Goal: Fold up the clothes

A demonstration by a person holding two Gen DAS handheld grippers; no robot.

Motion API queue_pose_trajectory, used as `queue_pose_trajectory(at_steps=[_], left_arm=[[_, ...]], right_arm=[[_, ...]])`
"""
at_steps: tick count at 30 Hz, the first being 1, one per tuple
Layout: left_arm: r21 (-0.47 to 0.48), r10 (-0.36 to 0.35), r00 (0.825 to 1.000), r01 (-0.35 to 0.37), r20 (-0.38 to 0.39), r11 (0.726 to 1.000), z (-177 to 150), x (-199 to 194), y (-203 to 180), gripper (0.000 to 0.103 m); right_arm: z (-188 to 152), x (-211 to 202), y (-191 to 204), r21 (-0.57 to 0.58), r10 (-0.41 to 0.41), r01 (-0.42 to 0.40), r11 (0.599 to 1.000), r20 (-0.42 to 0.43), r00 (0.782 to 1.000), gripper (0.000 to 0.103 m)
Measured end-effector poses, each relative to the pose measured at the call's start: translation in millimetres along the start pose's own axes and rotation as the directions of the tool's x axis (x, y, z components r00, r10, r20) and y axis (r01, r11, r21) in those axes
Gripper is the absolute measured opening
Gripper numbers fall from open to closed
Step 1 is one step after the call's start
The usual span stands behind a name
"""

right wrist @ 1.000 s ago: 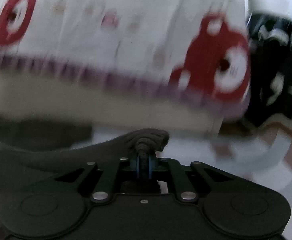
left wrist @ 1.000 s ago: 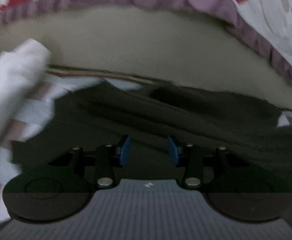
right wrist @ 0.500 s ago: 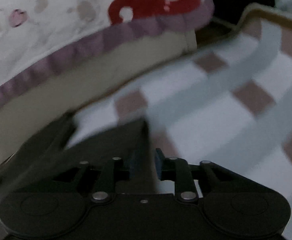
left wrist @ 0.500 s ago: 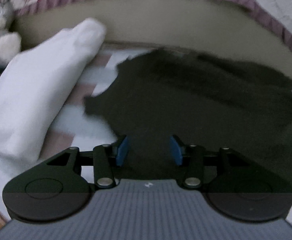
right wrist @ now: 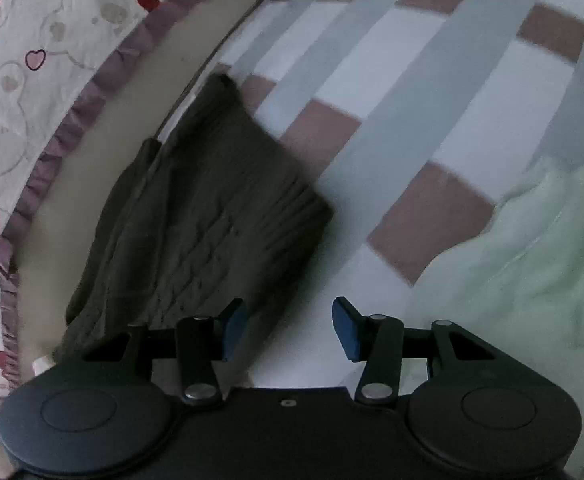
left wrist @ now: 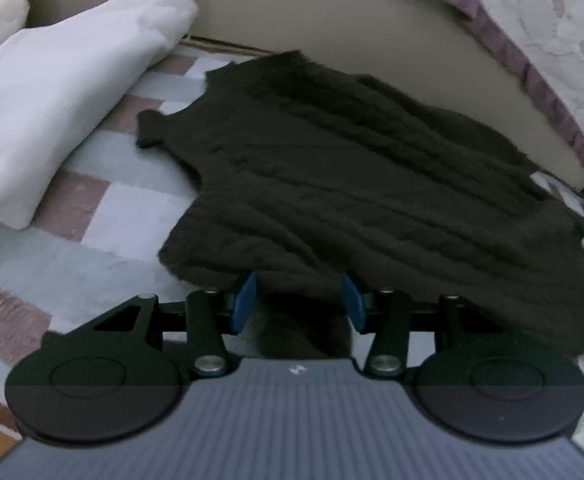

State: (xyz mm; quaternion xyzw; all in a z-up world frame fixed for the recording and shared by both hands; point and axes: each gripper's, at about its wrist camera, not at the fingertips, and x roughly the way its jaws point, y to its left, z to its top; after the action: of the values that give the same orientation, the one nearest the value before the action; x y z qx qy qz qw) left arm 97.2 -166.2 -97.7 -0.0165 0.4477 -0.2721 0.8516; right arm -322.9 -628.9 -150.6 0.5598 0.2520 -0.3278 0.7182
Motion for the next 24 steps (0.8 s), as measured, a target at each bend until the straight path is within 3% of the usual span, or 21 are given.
queue_pose_trajectory(at_steps=[1,3,5,7,8,9,11,12,15,17,19,21,22,23,24], left_arm=[[0.002,-0.015,1.000,0.015,0.008,1.000,1.5,0.5,-0.6,0.052],[-0.009,-0.030,0.999,0.030,0.021,0.999,5.9,4.4,0.7,0.053],[-0.038,-0.029,0.999,0.030,0.032,0.999,10.8,10.5,3.7,0.053],[-0.070,-0.029,0.999,0.032,0.044,0.997,14.9,15.5,6.6,0.053],[-0.082,-0.029,0.998,0.033,0.048,0.996,17.2,16.8,7.5,0.053],[-0.093,-0.030,0.998,0.035,0.051,0.995,19.2,17.6,8.3,0.053],[-0.089,-0.050,0.997,0.055,0.054,0.994,19.7,12.6,8.5,0.053],[-0.083,-0.065,0.996,0.069,0.054,0.994,19.2,9.4,8.3,0.053],[-0.015,-0.050,0.998,0.051,0.036,0.999,12.0,1.3,4.6,0.053],[0.039,-0.014,1.000,0.013,0.022,0.999,1.9,-5.9,0.6,0.053],[0.063,-0.032,0.999,0.031,0.012,0.998,-10.0,-17.4,-0.1,0.053],[0.081,-0.057,0.998,0.056,-0.001,0.995,-22.0,-30.3,0.2,0.053],[0.087,-0.065,0.998,0.066,-0.005,0.994,-28.2,-37.3,0.8,0.054],[0.093,-0.073,0.997,0.074,-0.009,0.993,-34.5,-44.2,1.5,0.055],[0.097,-0.078,0.997,0.079,-0.014,0.992,-40.5,-50.7,2.6,0.057]], right_arm=[[0.0,4.2,2.5,0.000,0.001,-0.001,1.000,0.009,1.000,0.055],[0.8,14.0,10.8,-0.022,-0.017,0.018,1.000,0.051,0.999,0.067],[-1.5,28.2,18.8,-0.049,-0.081,0.086,0.995,0.099,0.992,0.068],[-5.3,34.5,31.8,-0.160,-0.086,0.112,0.981,0.162,0.983,0.067],[-5.3,36.3,41.4,-0.248,-0.092,0.134,0.959,0.175,0.980,0.028],[-5.3,38.1,51.1,-0.334,-0.097,0.156,0.930,0.188,0.977,0.014],[-13.1,13.4,71.9,-0.461,-0.054,0.213,0.861,0.334,0.941,0.013],[-15.3,-1.0,77.6,-0.473,-0.045,0.236,0.849,0.381,0.924,0.013],[-13.5,-7.3,60.7,-0.393,-0.179,0.343,0.853,0.397,0.900,0.014],[-7.9,10.7,47.2,-0.349,-0.243,0.345,0.871,0.304,0.921,0.015],[-2.7,31.0,38.5,-0.319,-0.283,0.337,0.886,0.204,0.937,0.018],[-3.6,35.4,46.7,-0.343,-0.325,0.385,0.857,0.221,0.919,0.026],[-4.6,35.4,49.2,-0.354,-0.350,0.415,0.838,0.233,0.907,0.033],[-7.1,32.3,51.2,-0.352,-0.373,0.445,0.824,0.253,0.892,0.046],[-10.7,26.8,53.8,-0.342,-0.393,0.475,0.811,0.282,0.875,0.052]])
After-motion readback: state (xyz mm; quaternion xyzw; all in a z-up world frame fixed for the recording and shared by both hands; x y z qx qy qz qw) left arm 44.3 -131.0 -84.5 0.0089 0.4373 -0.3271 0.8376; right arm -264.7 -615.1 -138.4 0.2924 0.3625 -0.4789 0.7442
